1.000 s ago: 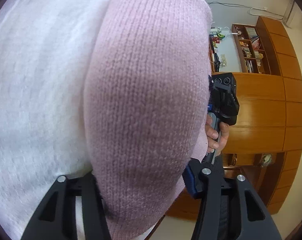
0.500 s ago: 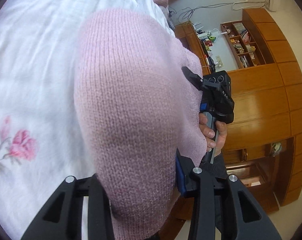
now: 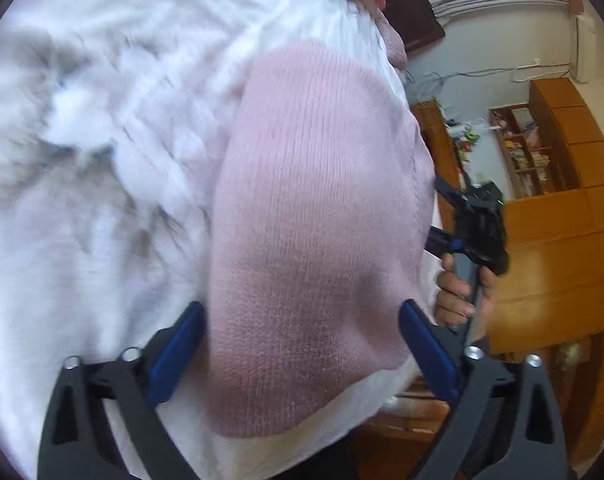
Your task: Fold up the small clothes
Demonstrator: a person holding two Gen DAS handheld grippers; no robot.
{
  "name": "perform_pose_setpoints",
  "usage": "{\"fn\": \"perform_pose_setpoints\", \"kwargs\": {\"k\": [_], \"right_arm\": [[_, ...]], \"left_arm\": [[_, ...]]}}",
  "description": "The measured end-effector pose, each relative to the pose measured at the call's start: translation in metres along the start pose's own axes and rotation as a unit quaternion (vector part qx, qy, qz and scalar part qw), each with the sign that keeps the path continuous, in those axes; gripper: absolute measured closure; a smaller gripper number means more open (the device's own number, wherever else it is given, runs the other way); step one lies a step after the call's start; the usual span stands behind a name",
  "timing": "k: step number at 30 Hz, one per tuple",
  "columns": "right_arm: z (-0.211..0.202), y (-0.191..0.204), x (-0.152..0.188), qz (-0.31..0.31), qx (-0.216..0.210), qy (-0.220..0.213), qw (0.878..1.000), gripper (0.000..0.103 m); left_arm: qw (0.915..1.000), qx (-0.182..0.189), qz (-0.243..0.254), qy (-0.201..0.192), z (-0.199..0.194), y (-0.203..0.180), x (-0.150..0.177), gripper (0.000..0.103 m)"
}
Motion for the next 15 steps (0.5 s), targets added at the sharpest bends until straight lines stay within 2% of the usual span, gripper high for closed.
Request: {"fn": "perform_pose_setpoints", "kwargs": {"k": [1, 2, 3, 4, 6, 8, 10, 12, 15], "right_arm": [[-0.018, 0.004, -0.002, -0.009, 0.012, -0.021, 1.000, 0.020], [-0.032, 0.009, -0.004, -0.020, 0.026, -0.039, 0.999, 0.021], [-0.040, 0.014, -0.006, -0.030, 0.035, -0.047, 0.998, 0.029], [-0.040, 0.019, -0.006, -0.038, 0.036, -0.040, 0.998, 0.048], [-0.023, 0.024, -0.001, -0.053, 0.054, -0.006, 0.997, 0.057], [0.001, 0.026, 0.005, -0.052, 0.061, 0.023, 0.997, 0.057], [0.011, 0.029, 0.004, -0.067, 0.070, 0.016, 0.995, 0.076], [0.008, 0.023, -0.001, -0.054, 0.070, -0.012, 0.996, 0.083], [0.020, -0.005, -0.003, -0.016, 0.086, -0.019, 0.996, 0.084]], "left_arm": [[0.9994, -0.007, 0.011, -0.033, -0.015, -0.005, -0.001, 0.004], [0.9981, 0.008, 0.019, -0.058, -0.029, -0.012, 0.000, 0.004], [0.9965, 0.039, 0.025, -0.070, -0.041, -0.021, 0.004, 0.004], [0.9942, 0.072, 0.034, -0.072, -0.048, -0.029, 0.009, 0.004], [0.9864, 0.140, 0.065, -0.058, -0.052, -0.049, 0.026, 0.004], [0.9769, 0.190, 0.095, -0.021, -0.040, -0.068, 0.045, 0.004], [0.9741, 0.201, 0.104, 0.008, -0.019, -0.067, 0.055, 0.004], [0.9765, 0.195, 0.089, 0.026, 0.004, -0.058, 0.057, 0.004], [0.9800, 0.176, 0.082, 0.043, 0.034, -0.040, 0.057, 0.004]]}}
Point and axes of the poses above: each gripper's, at about its wrist camera, not at the fingertips, and z roughly the way its jaws point, y to its left, x to its underside, the point moved 5 cm from there along z, roughly the way its jaws point, and after that the axes turned 15 degrees about -z, right-handed, at the moved point
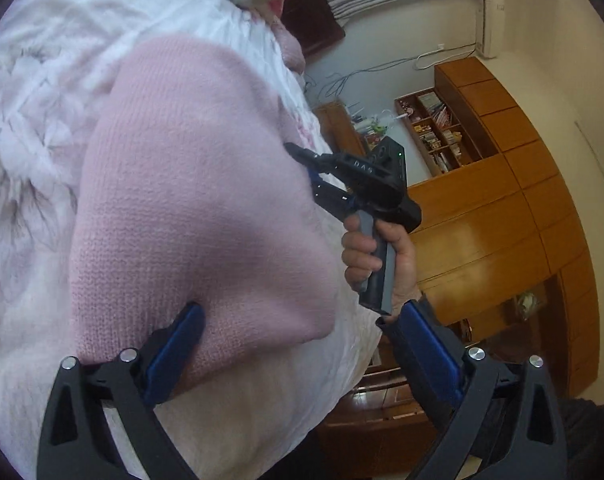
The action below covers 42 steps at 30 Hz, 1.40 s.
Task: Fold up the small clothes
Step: 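Open the right gripper and withdraw from the folded sweater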
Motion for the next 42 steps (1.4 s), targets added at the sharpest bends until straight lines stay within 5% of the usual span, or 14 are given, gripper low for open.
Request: {"fn": "perform_pose_setpoints", "kwargs": {"k": [3, 9, 13, 15, 16, 18, 20, 25, 27, 29, 31, 34, 37, 42], "right_arm": [[0.005, -0.016, 0.005, 0.038, -0.019, 0.003, 0.999, 0.058], [-0.062, 0.024, -0.007, -0.021, -0.016, -0.068, 0.997, 0.064], [-0.034, 0.057, -0.010, -0.049, -0.065, -0.024, 0.996, 0.065], [-0.006, 0.045, -0.009, -0.039, -0.049, 0.005, 0.998, 0.072], [0.001, 0.032, -0.006, -0.030, -0.044, 0.011, 0.999, 0.094], [0.008, 0.005, -0.005, -0.004, -0.034, 0.005, 0.999, 0.103], [0.005, -0.010, -0.002, 0.030, -0.051, 0.002, 0.998, 0.103], [-0.034, 0.054, 0.013, -0.065, -0.080, -0.003, 0.995, 0.085], [-0.035, 0.076, 0.033, -0.089, -0.105, 0.016, 0.990, 0.084], [-0.023, 0.076, 0.052, -0.104, -0.081, 0.040, 0.990, 0.084], [-0.010, 0.051, 0.060, -0.082, -0.047, 0.051, 0.994, 0.103], [-0.013, 0.024, 0.063, -0.026, -0.066, 0.039, 0.997, 0.103], [-0.028, 0.041, 0.064, -0.046, -0.047, 0.039, 0.997, 0.097], [-0.062, 0.089, 0.087, -0.099, -0.084, 0.036, 0.991, 0.095]], "left_arm": [[0.9997, -0.007, -0.004, 0.021, 0.004, -0.008, 0.000, 0.004], [0.9957, 0.092, 0.013, -0.007, -0.044, -0.065, -0.050, 0.004], [0.9960, 0.089, -0.010, -0.009, -0.021, -0.058, -0.124, 0.004], [0.9974, 0.061, -0.038, 0.005, 0.007, -0.035, -0.150, 0.004], [0.9972, 0.047, -0.056, 0.011, 0.019, -0.020, -0.158, 0.005], [0.9963, 0.052, -0.067, 0.012, 0.030, -0.004, -0.164, 0.012], [0.9962, 0.047, -0.072, 0.013, 0.032, -0.005, -0.163, 0.014], [0.9969, 0.072, -0.002, 0.031, 0.000, -0.045, -0.123, 0.008], [0.9962, 0.077, 0.014, 0.038, -0.008, -0.046, -0.102, 0.007], [0.9973, 0.052, 0.008, 0.050, 0.002, -0.031, -0.094, 0.007], [0.9987, 0.014, -0.004, 0.048, 0.014, -0.009, -0.095, 0.009], [0.9987, 0.022, -0.022, 0.040, 0.018, 0.000, -0.095, 0.012], [0.9992, 0.014, -0.018, 0.031, 0.006, -0.017, -0.086, 0.011], [0.9989, 0.039, 0.010, 0.025, -0.028, -0.030, -0.051, 0.009]]}}
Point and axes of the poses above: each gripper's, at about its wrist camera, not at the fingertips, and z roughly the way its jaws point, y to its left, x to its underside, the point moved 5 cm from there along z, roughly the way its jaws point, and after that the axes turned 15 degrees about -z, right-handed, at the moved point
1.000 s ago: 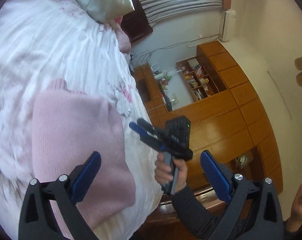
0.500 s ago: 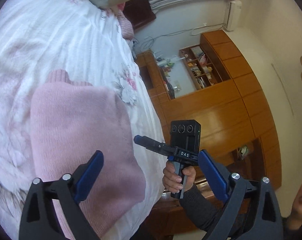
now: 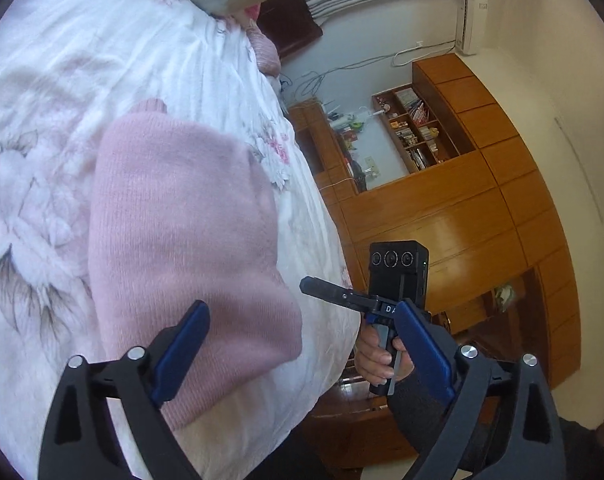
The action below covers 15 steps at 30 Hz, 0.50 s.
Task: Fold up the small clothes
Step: 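Open the right gripper and withdraw from the folded sweater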
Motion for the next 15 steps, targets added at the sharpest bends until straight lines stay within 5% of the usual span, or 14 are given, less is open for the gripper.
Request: {"fn": "perform_pose_setpoints", "kwargs": {"k": [4, 8, 12, 15], "right_arm": [[0.026, -0.030, 0.028, 0.022, 0.051, 0.052, 0.997, 0.099], [0.016, -0.062, 0.042, 0.081, 0.042, 0.028, 0.995, 0.103], [-0.009, -0.044, 0.042, 0.075, 0.044, 0.003, 0.996, 0.082], [-0.036, -0.020, 0.048, 0.064, 0.071, -0.024, 0.995, 0.063]], "left_arm": [[0.9974, -0.044, -0.056, 0.009, 0.013, 0.046, 0.005, 0.009], [0.9961, -0.033, -0.082, 0.001, 0.014, 0.060, 0.010, 0.005], [0.9957, -0.037, -0.084, -0.016, -0.007, 0.049, 0.027, 0.004], [0.9927, -0.090, -0.065, -0.047, -0.029, 0.033, 0.052, 0.004]]}}
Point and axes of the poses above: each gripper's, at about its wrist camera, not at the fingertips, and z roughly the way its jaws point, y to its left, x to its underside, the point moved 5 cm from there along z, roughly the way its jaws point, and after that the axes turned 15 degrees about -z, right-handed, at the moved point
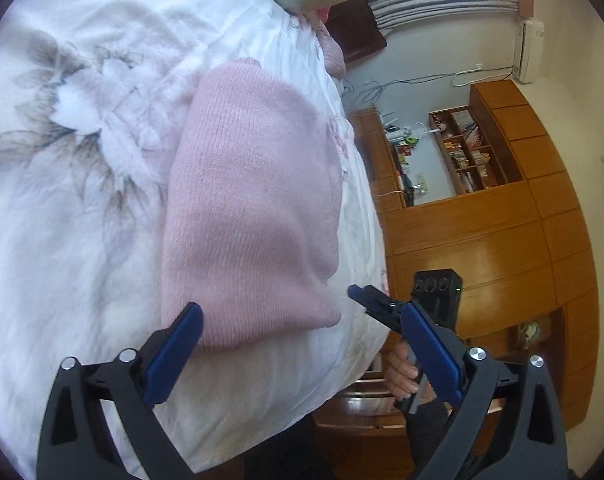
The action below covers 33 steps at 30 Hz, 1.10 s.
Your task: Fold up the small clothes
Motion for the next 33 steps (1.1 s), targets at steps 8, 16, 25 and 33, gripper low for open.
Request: {"fn": "perform_pose_setpoints", "kwargs": {"k": [8, 16, 25, 33], "right_arm": [[-0.069, 0.090, 0.070, -0.090, 0.180, -0.049, 0.978, 0.009], [-0.117, 0.151, 0.142, -0.114, 0.359, -0.072, 0.924, 0.003], [-0.193, 0.260, 0.158, -0.186, 0.351, -0.110, 0.911, 0.003], [-0.218, 0.305, 0.181, -0.198, 0.365, -0.130, 0.900, 0.003]], "left_arm": [[0.9689, -0.158, 0.116, -0.150, -0.083, -0.037, 0.115, 0.004], [0.9268, -0.254, 0.209, -0.182, -0.122, -0.089, 0.214, 0.004], [0.9129, -0.254, 0.246, -0.205, -0.175, -0.165, 0.278, 0.004], [0.8971, -0.307, 0.252, -0.194, -0.177, -0.162, 0.311, 0.004]]}}
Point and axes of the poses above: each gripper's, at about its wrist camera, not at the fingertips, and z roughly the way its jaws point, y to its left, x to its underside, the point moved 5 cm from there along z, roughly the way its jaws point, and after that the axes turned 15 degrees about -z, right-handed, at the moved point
